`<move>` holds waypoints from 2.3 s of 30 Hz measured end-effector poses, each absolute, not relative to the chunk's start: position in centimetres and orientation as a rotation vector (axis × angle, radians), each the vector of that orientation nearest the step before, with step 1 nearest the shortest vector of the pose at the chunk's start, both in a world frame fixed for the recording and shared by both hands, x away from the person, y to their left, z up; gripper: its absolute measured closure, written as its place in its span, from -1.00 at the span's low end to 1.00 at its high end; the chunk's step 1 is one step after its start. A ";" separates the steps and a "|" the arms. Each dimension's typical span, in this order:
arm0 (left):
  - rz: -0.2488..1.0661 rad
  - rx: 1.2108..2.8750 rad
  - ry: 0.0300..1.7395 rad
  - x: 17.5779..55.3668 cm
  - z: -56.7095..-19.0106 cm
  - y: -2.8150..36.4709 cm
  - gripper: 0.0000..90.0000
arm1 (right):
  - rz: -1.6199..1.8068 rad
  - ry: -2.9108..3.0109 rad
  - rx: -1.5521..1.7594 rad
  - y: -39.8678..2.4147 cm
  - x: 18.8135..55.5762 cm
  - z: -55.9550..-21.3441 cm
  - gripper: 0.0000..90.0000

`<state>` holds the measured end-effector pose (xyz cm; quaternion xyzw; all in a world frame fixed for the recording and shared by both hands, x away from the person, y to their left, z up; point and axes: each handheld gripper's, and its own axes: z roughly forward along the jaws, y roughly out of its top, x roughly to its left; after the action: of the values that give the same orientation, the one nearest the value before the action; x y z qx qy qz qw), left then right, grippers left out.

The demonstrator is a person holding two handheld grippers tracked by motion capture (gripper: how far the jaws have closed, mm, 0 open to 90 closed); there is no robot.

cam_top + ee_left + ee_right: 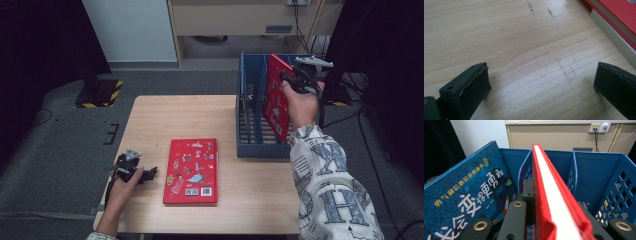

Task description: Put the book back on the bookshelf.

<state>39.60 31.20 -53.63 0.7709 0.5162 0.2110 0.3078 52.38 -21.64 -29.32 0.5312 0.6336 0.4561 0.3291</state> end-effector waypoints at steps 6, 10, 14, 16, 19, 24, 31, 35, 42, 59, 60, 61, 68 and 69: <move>0.556 2.040 1.360 39.6 -53.6 31.1 -1.00 | 1.187 1.661 1.394 -21.5 52.6 -29.6 0.75; 0.555 2.041 1.359 39.7 -53.6 31.1 -1.00 | 1.183 1.670 1.391 -21.3 52.8 -29.8 0.75; 0.555 2.046 1.351 39.7 -53.6 31.1 -1.00 | 1.179 1.676 1.395 -21.1 53.1 -30.0 0.75; 0.554 2.047 1.350 39.7 -53.6 31.1 -1.00 | 1.181 1.672 1.404 -21.1 53.2 -30.1 0.75; 0.554 2.047 1.349 39.7 -53.6 31.0 -1.00 | 1.179 1.673 1.413 -21.1 53.5 -30.3 0.75; 0.549 2.052 1.344 39.7 -53.6 30.9 -1.00 | 1.168 1.675 1.413 -20.9 53.8 -30.7 0.75; 0.548 2.054 1.337 39.7 -53.6 30.9 -1.00 | 1.168 1.678 1.417 -20.8 53.9 -31.2 0.75; 0.547 2.052 1.336 39.8 -53.6 30.8 -1.00 | 1.162 1.682 1.422 -20.8 54.1 -31.4 0.75; 0.549 2.053 1.332 39.8 -53.6 30.8 -1.00 | 1.162 1.682 1.414 -20.6 54.4 -31.8 0.75; 0.544 2.054 1.326 39.8 -53.7 30.6 -1.00 | 1.142 1.684 1.420 -20.2 55.0 -32.8 0.75; 0.544 2.054 1.326 39.8 -53.7 30.6 -1.00 | 1.139 1.684 1.416 -20.2 55.0 -32.9 0.75; 0.543 2.054 1.325 39.8 -53.7 30.6 -1.00 | 1.139 1.684 1.418 -20.2 55.1 -32.9 0.74; 0.543 2.057 1.321 39.9 -53.7 30.6 -1.00 | 1.127 1.697 1.430 -20.1 55.0 -33.9 0.74; 0.543 2.057 1.320 39.9 -53.7 30.6 -1.00 | 1.125 1.698 1.430 -20.2 55.0 -34.0 0.74</move>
<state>39.86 30.59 -53.65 0.7802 0.5007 0.2058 0.3134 54.98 -20.15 -34.04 0.5442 0.6464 0.4281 0.3206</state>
